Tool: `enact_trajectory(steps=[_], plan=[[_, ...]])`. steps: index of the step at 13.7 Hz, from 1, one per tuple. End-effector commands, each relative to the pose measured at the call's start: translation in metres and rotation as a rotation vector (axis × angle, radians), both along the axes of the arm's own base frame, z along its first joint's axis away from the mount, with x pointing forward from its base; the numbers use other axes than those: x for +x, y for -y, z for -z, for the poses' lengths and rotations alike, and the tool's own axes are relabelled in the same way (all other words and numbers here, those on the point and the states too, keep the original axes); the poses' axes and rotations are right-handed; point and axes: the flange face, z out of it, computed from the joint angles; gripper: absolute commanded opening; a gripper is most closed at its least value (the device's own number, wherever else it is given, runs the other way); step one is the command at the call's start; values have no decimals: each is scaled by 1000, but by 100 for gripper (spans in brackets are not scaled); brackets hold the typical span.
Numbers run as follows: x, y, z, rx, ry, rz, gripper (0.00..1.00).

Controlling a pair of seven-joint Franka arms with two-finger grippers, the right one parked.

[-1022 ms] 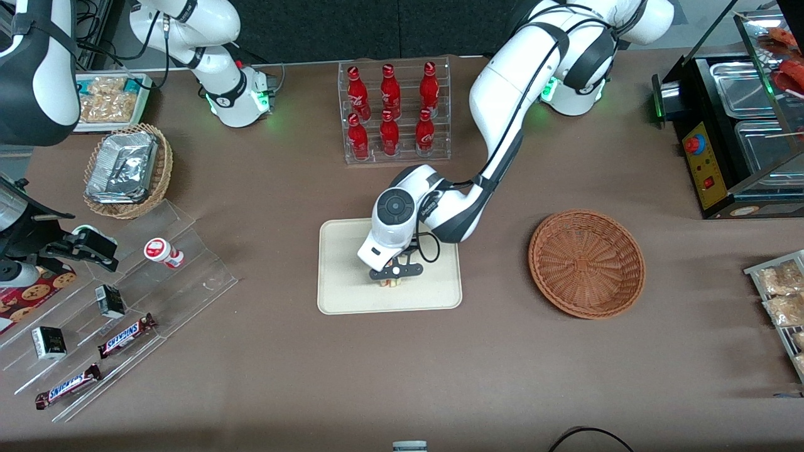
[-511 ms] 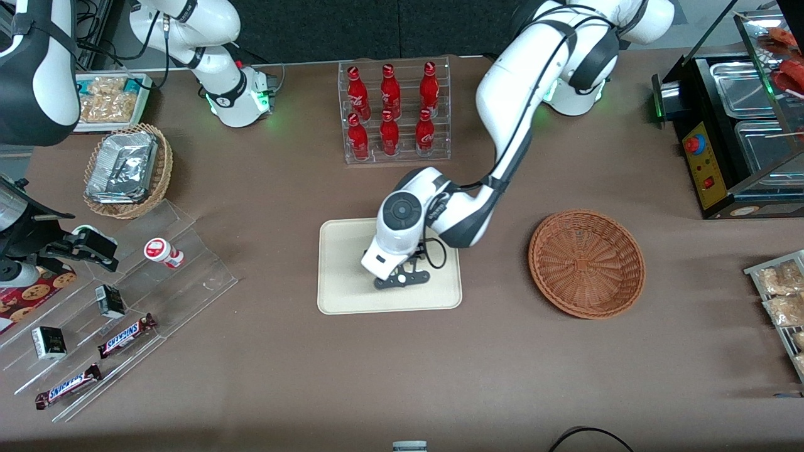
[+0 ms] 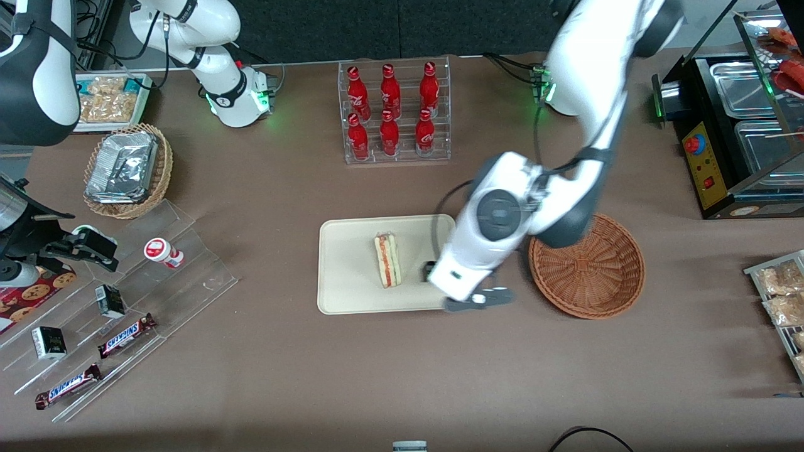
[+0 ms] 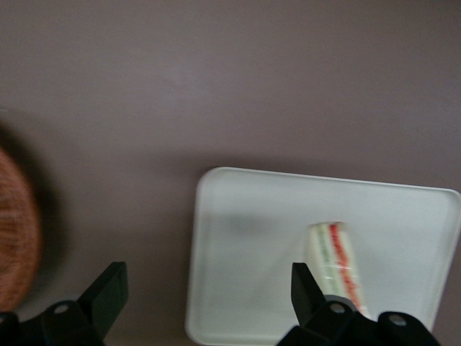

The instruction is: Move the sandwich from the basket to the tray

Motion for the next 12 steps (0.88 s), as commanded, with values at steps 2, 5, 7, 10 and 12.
enact_trajectory(steps=[2, 5, 7, 10, 12], plan=[[-43, -110, -16, 9, -15, 53, 99], [-72, -171, -45, 26, -12, 102, 99], [-89, -213, -80, 38, -16, 122, 99], [-109, -252, -137, 44, -71, 128, 100], [-111, -254, -184, 54, -68, 132, 100]])
